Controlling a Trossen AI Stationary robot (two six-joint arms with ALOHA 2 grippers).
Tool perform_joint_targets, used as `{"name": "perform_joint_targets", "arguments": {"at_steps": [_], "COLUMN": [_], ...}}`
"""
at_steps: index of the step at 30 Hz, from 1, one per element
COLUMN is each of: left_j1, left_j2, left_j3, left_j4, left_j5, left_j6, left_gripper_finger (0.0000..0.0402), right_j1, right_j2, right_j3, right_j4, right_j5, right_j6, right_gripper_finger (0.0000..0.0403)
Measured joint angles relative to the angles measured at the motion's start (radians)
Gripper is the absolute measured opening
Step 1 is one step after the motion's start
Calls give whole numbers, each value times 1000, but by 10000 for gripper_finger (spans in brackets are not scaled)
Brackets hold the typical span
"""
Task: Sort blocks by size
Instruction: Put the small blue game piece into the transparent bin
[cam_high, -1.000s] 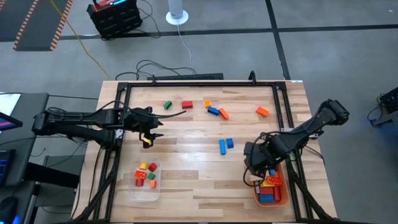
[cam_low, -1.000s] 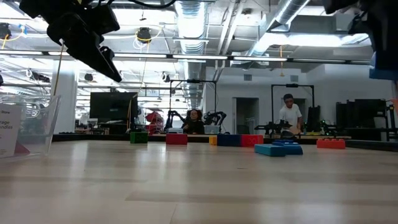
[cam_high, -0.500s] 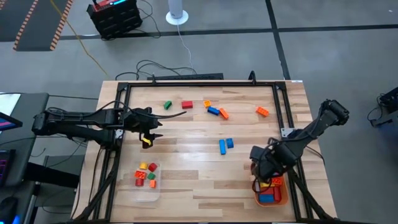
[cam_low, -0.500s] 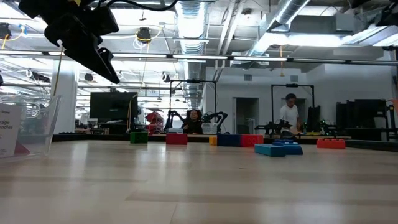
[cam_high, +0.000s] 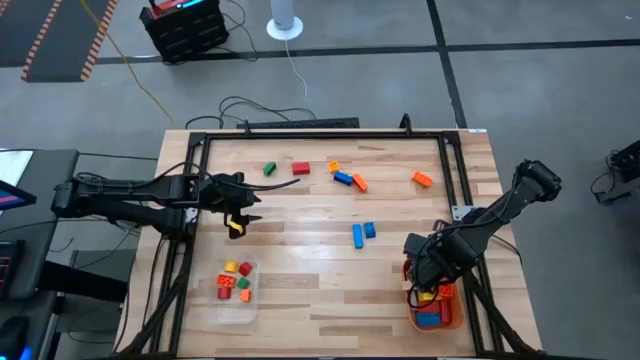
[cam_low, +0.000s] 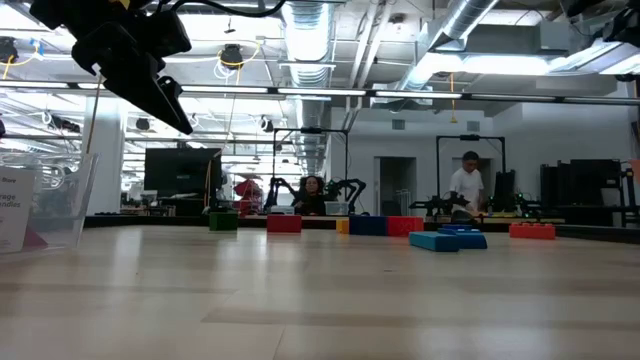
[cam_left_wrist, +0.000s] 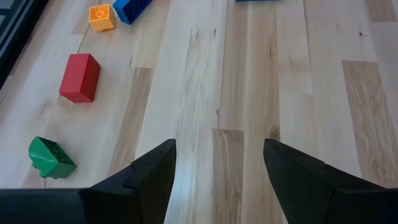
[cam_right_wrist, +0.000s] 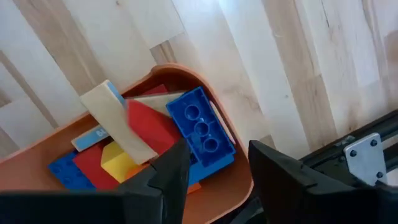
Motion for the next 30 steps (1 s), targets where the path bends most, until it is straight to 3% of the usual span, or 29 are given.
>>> {"name": "perform_joint_targets", "arguments": {"at_steps": [5, 10, 17, 21, 24, 30], "left_j1": [0, 0, 0, 0, 0, 0], "left_j2": [0, 0, 0, 0, 0, 0], "left_j3": [0, 0, 0, 0, 0, 0], "left_j4": [3, 3, 2, -1, -18, -42], "left_j5": [0, 0, 0, 0, 0, 0], "left_j6": [-6, -18, -24, -24, -24, -28], "left_gripper_finger": [235, 235, 235, 235, 235, 235], "right_j1": [-62, -194, -352, -470, -543, -590], "right_j2": [0, 8, 158, 249, 305, 400], "right_j3": [0, 0, 0, 0, 0, 0], "right_j4": [34, 196, 376, 377, 407, 456], "right_j5": [112, 214, 209, 178, 91, 18], "right_j6": [-67, -230, -629, -653, -678, -781], "right_gripper_finger": [192, 197, 221, 239, 251, 261]}}
